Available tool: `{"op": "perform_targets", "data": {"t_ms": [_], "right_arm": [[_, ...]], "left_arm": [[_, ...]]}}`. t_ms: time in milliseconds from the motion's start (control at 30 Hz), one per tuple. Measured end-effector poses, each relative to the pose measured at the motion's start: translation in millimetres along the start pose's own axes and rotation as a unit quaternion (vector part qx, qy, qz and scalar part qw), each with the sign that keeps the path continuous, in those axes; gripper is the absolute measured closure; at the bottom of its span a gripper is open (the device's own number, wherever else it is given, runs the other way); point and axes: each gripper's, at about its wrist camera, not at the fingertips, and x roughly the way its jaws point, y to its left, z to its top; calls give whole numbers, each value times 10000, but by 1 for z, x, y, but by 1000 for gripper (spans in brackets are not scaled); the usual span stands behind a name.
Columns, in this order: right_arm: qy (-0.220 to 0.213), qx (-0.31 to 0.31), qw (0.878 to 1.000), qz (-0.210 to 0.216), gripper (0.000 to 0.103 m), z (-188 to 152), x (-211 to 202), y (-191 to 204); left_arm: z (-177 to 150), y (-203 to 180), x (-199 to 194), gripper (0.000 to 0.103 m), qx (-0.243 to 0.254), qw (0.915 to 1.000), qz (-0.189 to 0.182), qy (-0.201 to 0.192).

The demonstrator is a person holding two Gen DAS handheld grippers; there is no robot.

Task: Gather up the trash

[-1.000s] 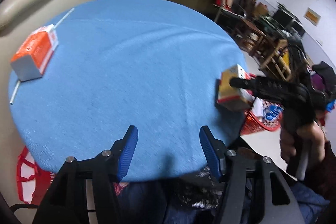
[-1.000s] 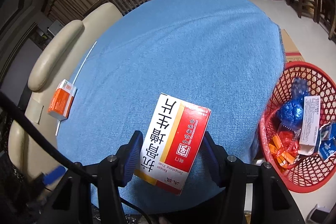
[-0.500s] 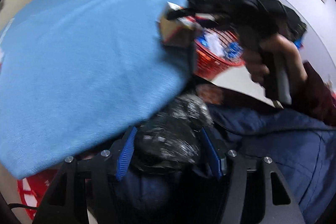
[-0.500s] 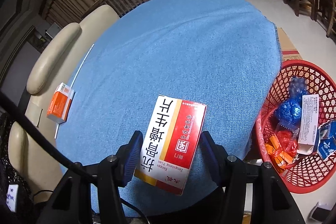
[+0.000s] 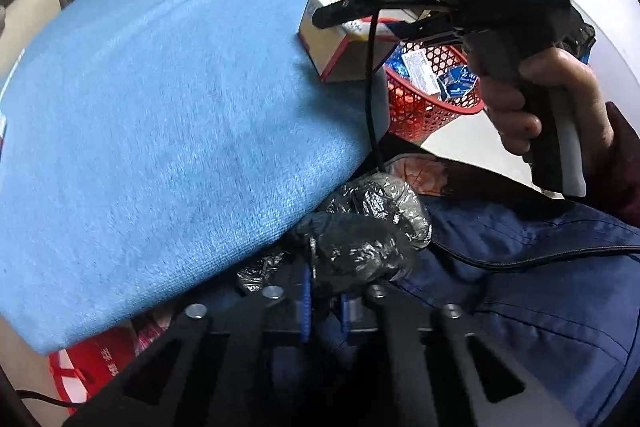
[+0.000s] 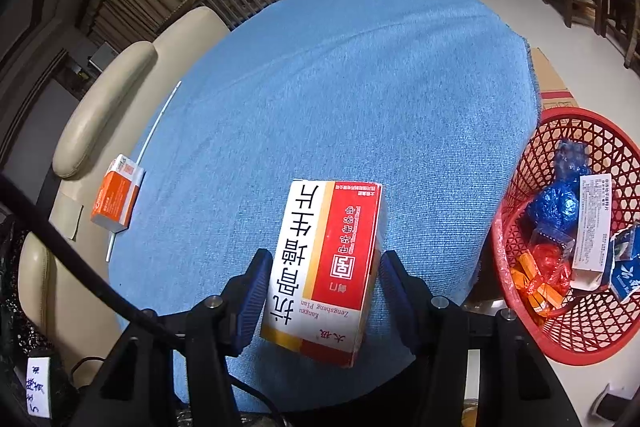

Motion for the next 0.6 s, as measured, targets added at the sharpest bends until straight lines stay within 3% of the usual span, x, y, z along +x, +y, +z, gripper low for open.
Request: {"op": "perform_targets", "data": {"t_ms": [433, 600], "right_arm": [[-115, 89, 9999, 66, 44, 1, -8, -5], [-56, 103, 9999, 76, 44, 2, -6, -6]], "left_arm": [[6, 11, -55, 99, -54, 9968, -107, -790], [16, 25, -77, 100, -186, 9933, 60, -1142]]}}
